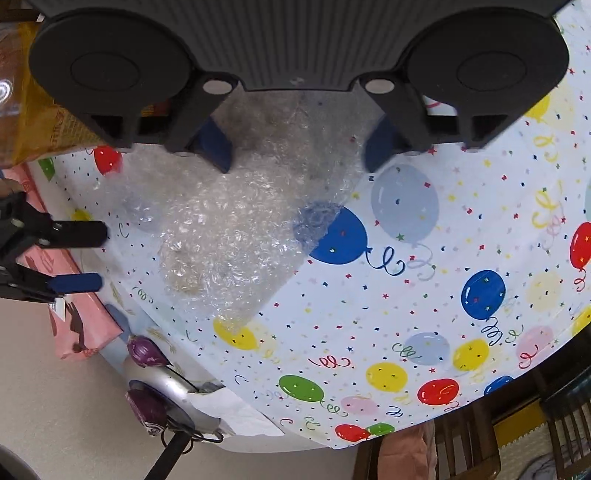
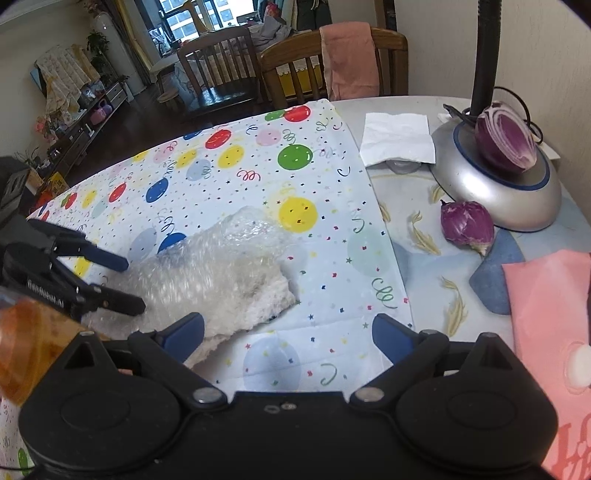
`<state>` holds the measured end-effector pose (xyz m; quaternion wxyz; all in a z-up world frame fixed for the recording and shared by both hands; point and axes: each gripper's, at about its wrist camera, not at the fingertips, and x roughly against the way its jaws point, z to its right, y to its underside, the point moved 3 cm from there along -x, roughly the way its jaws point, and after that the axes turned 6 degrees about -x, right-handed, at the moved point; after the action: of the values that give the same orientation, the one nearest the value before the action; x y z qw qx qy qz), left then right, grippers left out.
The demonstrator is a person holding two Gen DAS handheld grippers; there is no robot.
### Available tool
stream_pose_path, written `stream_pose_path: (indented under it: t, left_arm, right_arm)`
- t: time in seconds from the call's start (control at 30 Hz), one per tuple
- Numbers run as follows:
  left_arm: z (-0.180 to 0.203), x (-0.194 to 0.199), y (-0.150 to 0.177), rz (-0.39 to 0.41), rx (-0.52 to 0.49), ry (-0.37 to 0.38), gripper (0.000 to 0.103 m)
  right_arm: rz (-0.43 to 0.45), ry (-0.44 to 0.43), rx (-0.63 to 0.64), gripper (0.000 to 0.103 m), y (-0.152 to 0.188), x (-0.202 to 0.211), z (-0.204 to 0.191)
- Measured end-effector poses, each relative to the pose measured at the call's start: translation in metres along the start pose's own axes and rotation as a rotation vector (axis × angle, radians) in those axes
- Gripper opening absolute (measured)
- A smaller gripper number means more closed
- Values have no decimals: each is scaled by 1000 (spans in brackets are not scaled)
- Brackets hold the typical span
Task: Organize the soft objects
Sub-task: 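Grasp the bubble wrap with the left gripper while the right gripper grasps the white towel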
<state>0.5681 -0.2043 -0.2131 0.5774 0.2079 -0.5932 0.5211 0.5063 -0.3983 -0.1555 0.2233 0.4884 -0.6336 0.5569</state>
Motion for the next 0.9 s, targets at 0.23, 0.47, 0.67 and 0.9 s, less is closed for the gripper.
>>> stream_pose_path:
  t: [0.23,0.47,0.67,0.9]
  left_arm:
    - [3,9,5,61,14,-26,15]
    - [-15,41,-1,187,77,-92,14]
    - [-49,61,-3,248,180,-160,14]
    - [-60,60,12,219,214,-211,14]
  right_arm:
    - [-14,-4,-8,94,-3,-21,-3]
    - [-16,-28,3,93,-5,-25,-5]
    - [-26,-50,21,95,-10,-39,-15]
    - [-45,23,95,85,-14,-62,-34]
